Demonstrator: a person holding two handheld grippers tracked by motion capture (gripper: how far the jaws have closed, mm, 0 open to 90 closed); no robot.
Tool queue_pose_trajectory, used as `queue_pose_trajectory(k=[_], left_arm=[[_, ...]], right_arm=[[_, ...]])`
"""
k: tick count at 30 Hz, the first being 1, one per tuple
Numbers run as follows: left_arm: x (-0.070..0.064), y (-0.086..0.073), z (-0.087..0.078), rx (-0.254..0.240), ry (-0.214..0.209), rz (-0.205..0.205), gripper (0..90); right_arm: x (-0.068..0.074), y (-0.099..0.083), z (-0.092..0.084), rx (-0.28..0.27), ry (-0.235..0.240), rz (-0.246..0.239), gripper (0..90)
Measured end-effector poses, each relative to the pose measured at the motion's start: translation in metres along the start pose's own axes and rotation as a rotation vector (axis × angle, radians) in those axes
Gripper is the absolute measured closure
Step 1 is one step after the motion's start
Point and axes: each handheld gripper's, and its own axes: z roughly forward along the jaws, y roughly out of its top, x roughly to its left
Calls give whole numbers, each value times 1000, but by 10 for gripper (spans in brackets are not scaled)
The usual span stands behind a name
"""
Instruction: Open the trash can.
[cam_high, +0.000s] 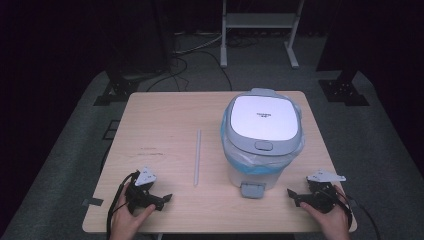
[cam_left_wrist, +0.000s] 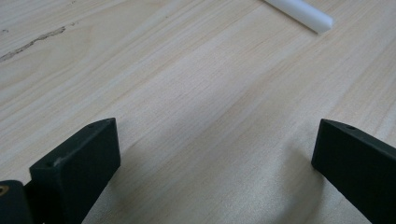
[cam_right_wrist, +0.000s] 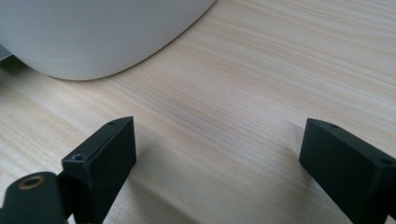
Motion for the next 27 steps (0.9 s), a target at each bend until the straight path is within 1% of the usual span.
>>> queue_pose_trajectory(k=[2, 9, 13, 17, 19, 22, 23, 24, 27], left_arm=[[0, 0, 0, 1, 6, -5, 2], [1, 0, 0, 0, 6, -6, 2], [1, 0, 0, 0, 6, -6, 2], [1, 0, 0, 0, 6, -6, 2], [1, 0, 0, 0, 6, -6, 2], [1, 0, 0, 0, 6, -6, 2], [1, 0, 0, 0, 6, -6, 2], [1, 0, 0, 0, 6, -6, 2], [1, 0, 0, 0, 6, -7, 2]], right_arm=[[0, 0, 0, 1, -4, 4, 92], [0, 0, -1, 0, -4, 7, 92], [-1, 0, 0, 1, 7, -5, 105], [-1, 0, -2, -27, 22, -19, 263], [0, -1, -3, -31, 25, -23, 298], [1, -1, -4, -41, 44, -36, 391], [1, -1, -4, -43, 47, -40, 410], [2, -2, -5, -47, 48, -42, 448], [3, -2, -6, -44, 54, -52, 505]])
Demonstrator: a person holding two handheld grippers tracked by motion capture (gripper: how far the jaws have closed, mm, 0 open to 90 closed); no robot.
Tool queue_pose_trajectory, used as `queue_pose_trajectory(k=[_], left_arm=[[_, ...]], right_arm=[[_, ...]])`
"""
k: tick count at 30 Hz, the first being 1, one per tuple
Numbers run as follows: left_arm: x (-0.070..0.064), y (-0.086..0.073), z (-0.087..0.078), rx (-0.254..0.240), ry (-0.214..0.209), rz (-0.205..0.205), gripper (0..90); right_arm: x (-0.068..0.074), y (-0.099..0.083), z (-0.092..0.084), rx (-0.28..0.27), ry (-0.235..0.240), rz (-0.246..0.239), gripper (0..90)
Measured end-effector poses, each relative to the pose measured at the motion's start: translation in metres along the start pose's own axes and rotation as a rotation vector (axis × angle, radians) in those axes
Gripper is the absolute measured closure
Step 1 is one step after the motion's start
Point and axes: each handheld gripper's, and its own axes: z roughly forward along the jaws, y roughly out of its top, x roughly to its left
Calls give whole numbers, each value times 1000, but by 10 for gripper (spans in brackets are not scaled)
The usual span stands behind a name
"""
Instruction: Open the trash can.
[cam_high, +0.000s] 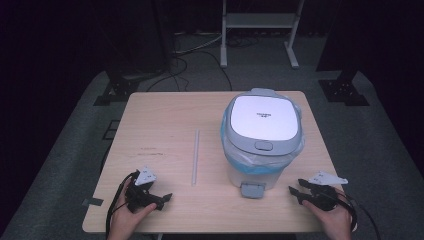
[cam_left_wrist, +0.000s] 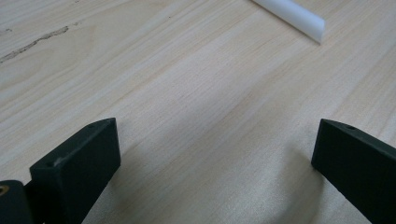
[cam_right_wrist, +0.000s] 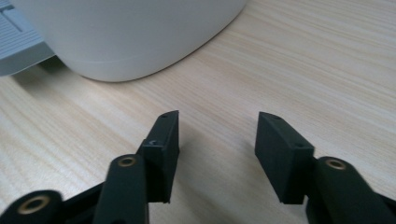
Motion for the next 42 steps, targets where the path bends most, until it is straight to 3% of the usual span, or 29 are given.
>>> queue_pose_trajectory(k=[3, 16, 42], left_arm=[[0, 0, 0, 0, 0, 0, 3], [0, 0, 0, 0, 0, 0, 3], [0, 0, 0, 0, 0, 0, 3]], right_arm=[[1, 1, -2, 4, 18, -9, 565], [12, 4, -11, -37, 74, 35, 683], [35, 16, -16, -112, 219, 0, 897]])
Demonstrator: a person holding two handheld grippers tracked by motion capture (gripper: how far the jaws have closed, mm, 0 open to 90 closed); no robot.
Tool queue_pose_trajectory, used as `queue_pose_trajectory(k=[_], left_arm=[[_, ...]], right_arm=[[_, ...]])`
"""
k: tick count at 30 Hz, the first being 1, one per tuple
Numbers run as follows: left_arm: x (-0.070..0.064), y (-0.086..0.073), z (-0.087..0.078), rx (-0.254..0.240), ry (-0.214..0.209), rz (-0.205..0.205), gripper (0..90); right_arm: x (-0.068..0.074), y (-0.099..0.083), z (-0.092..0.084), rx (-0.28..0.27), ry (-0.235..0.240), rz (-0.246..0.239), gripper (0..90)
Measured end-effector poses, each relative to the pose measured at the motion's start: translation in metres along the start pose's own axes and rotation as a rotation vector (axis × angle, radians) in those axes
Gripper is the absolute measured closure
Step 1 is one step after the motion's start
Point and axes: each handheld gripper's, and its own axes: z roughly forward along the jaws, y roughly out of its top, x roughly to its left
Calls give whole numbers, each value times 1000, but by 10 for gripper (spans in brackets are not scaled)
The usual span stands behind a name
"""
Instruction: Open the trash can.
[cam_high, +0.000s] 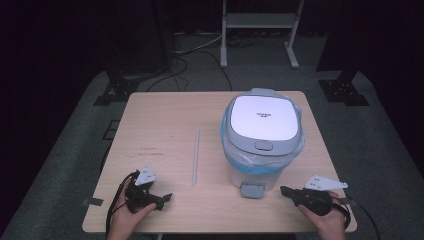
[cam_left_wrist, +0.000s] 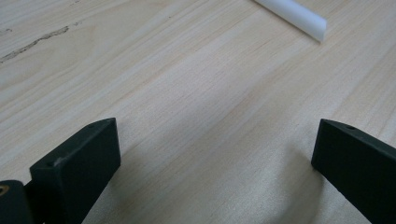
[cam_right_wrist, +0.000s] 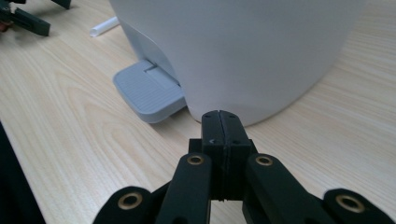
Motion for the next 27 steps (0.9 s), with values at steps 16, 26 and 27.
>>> queue_pose_trajectory(k=[16, 26, 27], left_arm=[[0, 0, 0, 0, 1, 0, 3], [0, 0, 0, 0, 3, -4, 3], [0, 0, 0, 0, 3, -4, 2]], right_arm=[[10, 7, 8, -7, 37, -23, 898], [17, 11, 15, -6, 62, -29, 900], [18, 11, 15, -7, 64, -27, 900]])
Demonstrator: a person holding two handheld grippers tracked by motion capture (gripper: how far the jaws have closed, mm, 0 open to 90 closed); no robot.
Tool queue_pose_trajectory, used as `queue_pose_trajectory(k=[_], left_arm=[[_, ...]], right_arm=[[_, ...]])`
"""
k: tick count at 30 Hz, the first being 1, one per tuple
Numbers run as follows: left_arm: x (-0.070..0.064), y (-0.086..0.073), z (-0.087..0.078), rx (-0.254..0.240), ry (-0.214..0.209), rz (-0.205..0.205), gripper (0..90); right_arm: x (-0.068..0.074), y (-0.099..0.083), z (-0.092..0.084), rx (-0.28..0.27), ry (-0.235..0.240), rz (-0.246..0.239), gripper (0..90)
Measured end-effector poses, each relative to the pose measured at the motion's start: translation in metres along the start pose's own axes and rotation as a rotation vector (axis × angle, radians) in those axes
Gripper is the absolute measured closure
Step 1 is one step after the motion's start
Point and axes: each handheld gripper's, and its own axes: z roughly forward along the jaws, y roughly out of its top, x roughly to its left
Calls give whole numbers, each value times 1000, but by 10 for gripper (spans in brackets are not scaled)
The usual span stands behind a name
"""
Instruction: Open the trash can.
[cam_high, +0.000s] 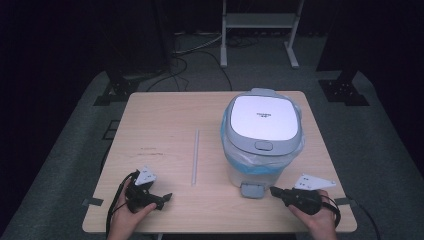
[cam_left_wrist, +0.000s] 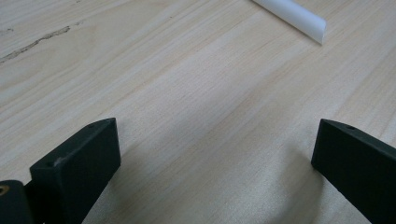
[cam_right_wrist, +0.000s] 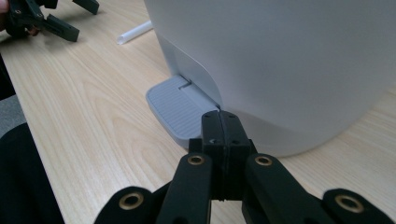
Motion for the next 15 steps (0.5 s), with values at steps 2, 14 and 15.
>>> queue_pose_trajectory(k=[2, 14, 15], left_arm=[[0, 0, 0, 0, 0, 0, 3], [0, 0, 0, 0, 0, -1, 3], [0, 0, 0, 0, 1, 0, 3]], right_arm=[[1, 1, 2, -5, 3, -3, 900], [9, 7, 14, -12, 24, -16, 900], [9, 7, 16, -9, 24, -21, 900]])
